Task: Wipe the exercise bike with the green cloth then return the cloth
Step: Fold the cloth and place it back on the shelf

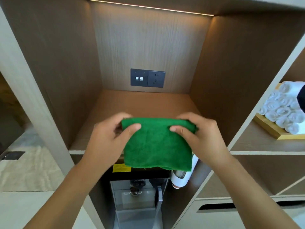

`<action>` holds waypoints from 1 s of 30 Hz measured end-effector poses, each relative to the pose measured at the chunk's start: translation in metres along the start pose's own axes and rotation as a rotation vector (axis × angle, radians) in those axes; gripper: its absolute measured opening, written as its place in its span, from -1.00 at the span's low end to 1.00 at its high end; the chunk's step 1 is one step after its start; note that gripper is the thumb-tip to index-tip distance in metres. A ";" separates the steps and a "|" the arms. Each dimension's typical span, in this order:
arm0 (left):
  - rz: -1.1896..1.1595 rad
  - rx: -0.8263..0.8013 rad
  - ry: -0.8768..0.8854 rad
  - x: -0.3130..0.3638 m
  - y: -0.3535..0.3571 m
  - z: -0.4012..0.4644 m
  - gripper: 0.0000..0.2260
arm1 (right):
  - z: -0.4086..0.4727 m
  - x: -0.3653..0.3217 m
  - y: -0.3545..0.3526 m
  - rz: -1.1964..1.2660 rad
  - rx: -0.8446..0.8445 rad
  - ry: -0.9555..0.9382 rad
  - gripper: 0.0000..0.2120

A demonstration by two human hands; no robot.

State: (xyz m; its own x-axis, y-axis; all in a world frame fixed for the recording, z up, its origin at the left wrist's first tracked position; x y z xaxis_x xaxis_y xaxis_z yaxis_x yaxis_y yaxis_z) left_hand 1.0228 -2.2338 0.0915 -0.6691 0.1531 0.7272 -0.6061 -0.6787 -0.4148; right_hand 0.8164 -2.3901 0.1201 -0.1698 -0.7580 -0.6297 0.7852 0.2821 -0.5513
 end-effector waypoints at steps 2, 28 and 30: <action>-0.052 0.028 -0.020 -0.002 -0.003 0.027 -0.77 | 0.025 0.007 0.004 0.003 -0.024 0.057 -0.81; 0.687 -0.683 0.009 -0.069 0.122 0.033 -0.40 | 0.032 0.095 0.092 -0.559 -0.620 0.218 -0.44; 0.670 -0.719 -0.010 -0.072 0.139 0.051 -0.39 | 0.047 0.110 0.086 -0.556 -0.644 0.242 -0.46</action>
State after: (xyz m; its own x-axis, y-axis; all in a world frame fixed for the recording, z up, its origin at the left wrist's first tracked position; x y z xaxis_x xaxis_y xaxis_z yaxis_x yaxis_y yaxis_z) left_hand 1.0088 -2.3759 0.0100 -0.9682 -0.1125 0.2233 -0.2220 -0.0235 -0.9748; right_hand 0.8931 -2.4776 0.0294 -0.6057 -0.7596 -0.2370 0.0761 0.2412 -0.9675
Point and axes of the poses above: each hand's wrist, its own z-axis towards the middle knuckle, its own y-axis out of the palm, x = y × z, the point moved 8 cm from there along z, towards the middle knuckle, and after that the axes turned 6 degrees about y, right-handed, at the moved point
